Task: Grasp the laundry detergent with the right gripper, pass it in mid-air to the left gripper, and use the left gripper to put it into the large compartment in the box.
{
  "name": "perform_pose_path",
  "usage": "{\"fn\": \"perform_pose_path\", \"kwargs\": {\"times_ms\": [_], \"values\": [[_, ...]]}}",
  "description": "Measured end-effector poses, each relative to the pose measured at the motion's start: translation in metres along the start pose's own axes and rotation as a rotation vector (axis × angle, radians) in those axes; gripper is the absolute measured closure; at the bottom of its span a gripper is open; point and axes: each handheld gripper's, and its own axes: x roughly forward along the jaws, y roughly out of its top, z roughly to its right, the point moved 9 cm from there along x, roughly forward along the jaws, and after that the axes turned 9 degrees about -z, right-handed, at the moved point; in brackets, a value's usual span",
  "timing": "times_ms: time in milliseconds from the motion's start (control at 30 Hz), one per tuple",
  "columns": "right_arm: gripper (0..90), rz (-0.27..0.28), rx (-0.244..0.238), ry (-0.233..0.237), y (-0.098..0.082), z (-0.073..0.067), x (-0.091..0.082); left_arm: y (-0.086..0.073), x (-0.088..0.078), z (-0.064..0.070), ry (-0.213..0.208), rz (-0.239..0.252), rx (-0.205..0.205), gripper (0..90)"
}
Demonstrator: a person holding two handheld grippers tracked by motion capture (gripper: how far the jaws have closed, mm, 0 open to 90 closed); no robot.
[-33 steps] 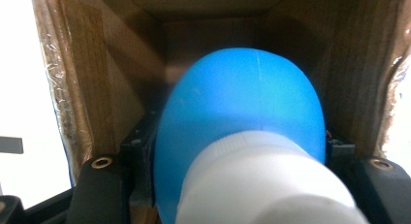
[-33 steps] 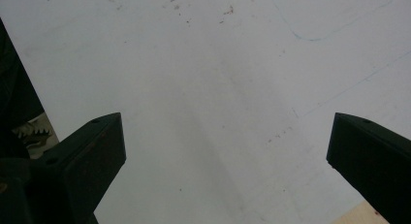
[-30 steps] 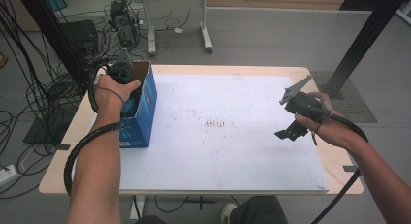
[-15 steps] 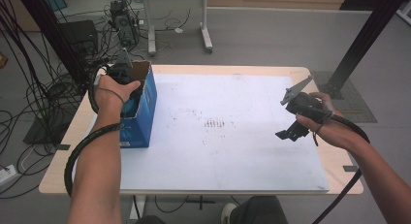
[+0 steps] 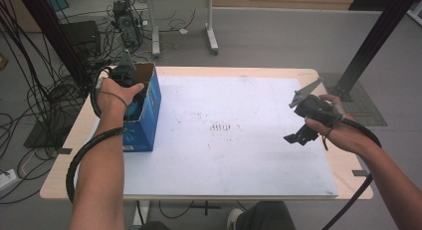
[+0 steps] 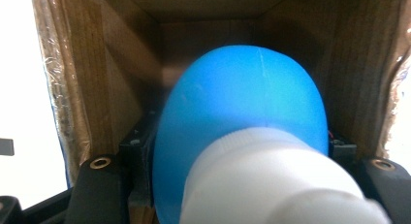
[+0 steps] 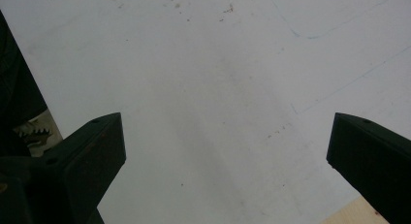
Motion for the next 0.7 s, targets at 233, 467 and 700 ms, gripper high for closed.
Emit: {"fn": "perform_pose_path", "kwargs": {"times_ms": [233, 467, 700], "values": [[0.4, 0.004, -0.004, -0.002, 0.0021, -0.0002, -0.0019, 0.0001, 0.0002, -0.0002, 0.0, -0.001, 0.0, 34.9], [0.4, 0.006, -0.004, 0.003, 0.0039, -0.0016, -0.0007, -0.0007, 0.0007, -0.0013, -0.006, 0.007, -0.005, 33.0], [0.4, 0.005, -0.014, 0.001, 0.0063, -0.0024, -0.0006, -0.0013, -0.0003, -0.0027, 0.013, 0.013, 0.001, 29.7]]}}
